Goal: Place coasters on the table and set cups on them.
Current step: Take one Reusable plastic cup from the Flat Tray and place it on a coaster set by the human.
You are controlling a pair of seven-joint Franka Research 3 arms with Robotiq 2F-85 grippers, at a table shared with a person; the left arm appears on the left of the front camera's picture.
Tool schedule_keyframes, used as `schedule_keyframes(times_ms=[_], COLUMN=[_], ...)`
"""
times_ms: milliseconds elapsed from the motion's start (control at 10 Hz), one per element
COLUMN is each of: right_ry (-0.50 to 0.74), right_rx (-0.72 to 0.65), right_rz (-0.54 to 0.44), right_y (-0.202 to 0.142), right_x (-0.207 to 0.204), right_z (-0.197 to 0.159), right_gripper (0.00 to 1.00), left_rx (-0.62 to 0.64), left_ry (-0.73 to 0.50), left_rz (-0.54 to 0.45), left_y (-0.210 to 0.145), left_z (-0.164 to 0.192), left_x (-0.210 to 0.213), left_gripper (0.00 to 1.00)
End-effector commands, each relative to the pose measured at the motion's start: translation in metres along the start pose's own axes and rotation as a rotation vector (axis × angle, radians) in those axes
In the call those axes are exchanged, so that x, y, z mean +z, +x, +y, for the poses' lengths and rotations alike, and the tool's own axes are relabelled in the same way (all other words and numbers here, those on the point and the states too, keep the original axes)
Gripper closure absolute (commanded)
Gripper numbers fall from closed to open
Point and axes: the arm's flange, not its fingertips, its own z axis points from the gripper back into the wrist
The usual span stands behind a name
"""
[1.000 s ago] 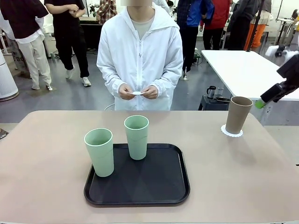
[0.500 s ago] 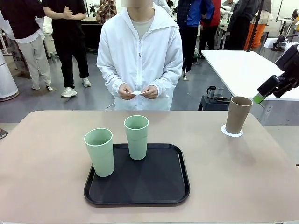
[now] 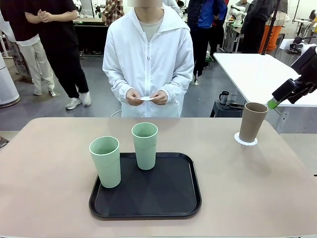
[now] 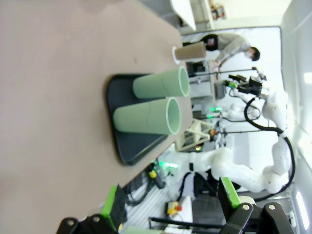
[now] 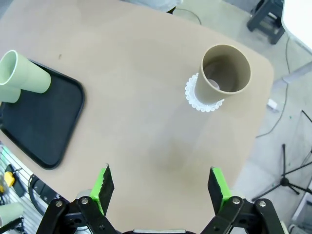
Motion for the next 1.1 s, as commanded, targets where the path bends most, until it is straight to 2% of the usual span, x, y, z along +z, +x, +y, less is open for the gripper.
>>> schedule_keyframes(times_ms=[0, 500, 600, 700, 800, 1000], right_ry=[-0.010, 0.001, 0.186, 0.372, 0.548, 0.787], right_rx=[0.023, 0.000, -0.136, -0.215, -0.285, -0.385], right_rz=[-0.006, 0.000, -0.083, -0.118, -0.129, -0.133], right_y=[-0.001, 0.000, -0.012, -0.023, -0.036, -0.070], right_x=[0.000, 0.000, 0.025, 0.046, 0.059, 0.061], right_z=[-0.002, 0.000, -0.013, -0.036, -0.067, -0.126], right_gripper=[0.00, 0.00, 0.00, 0.00, 0.00, 0.00], left_rx=[-0.006, -0.006, -0.006, -0.006, -0.006, -0.006], left_ry=[-0.012, -0.012, -0.012, -0.012, -0.012, -0.012], left_rz=[-0.008, -0.008, -0.008, -0.008, -0.008, -0.008], left_y=[0.000, 0.000, 0.000, 0.000, 0.000, 0.000], left_z=[-0.001, -0.001, -0.001, -0.001, -0.001, -0.001], left_x=[0.000, 0.000, 0.000, 0.000, 0.000, 0.000], left_gripper=[0.00, 0.00, 0.00, 0.00, 0.00, 0.00])
